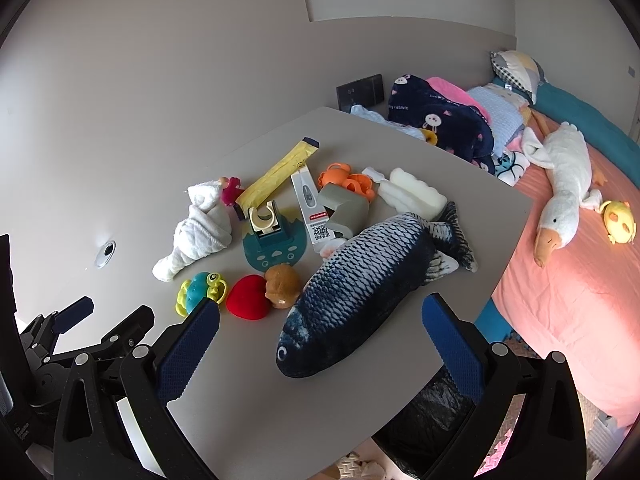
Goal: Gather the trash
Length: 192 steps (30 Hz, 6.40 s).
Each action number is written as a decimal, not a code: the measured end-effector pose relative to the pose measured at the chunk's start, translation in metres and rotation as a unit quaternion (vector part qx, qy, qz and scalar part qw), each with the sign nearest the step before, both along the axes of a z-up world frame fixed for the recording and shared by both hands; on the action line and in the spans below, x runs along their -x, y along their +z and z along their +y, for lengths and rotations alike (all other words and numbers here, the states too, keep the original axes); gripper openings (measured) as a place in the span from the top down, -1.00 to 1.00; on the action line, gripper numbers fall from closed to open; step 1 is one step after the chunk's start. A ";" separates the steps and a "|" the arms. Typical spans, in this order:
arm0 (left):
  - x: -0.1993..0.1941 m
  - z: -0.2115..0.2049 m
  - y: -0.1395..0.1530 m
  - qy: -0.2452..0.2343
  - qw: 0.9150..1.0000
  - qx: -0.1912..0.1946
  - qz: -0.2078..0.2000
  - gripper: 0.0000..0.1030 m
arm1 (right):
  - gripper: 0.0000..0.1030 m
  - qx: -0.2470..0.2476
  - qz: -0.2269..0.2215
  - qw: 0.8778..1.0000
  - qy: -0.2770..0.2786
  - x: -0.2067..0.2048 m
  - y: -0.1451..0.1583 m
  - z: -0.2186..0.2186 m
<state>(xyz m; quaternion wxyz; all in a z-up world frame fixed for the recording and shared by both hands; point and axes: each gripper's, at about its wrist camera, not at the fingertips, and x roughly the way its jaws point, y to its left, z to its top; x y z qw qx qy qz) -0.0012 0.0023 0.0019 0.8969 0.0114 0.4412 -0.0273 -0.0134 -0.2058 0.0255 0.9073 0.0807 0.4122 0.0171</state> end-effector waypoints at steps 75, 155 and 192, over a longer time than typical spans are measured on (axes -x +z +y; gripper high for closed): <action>-0.018 0.008 -0.025 -0.008 1.000 0.008 0.021 -0.76 | -0.96 -0.038 0.038 0.998 -0.027 -0.011 -0.029 -0.023; -0.029 -0.010 0.043 -0.106 0.993 0.048 -0.037 0.03 | 0.37 0.074 -0.074 0.994 -0.010 -0.002 0.027 0.019; 0.057 -0.282 -0.004 -0.386 0.920 0.033 0.061 0.02 | 0.29 -0.002 0.010 0.971 -0.237 0.146 -0.016 -0.208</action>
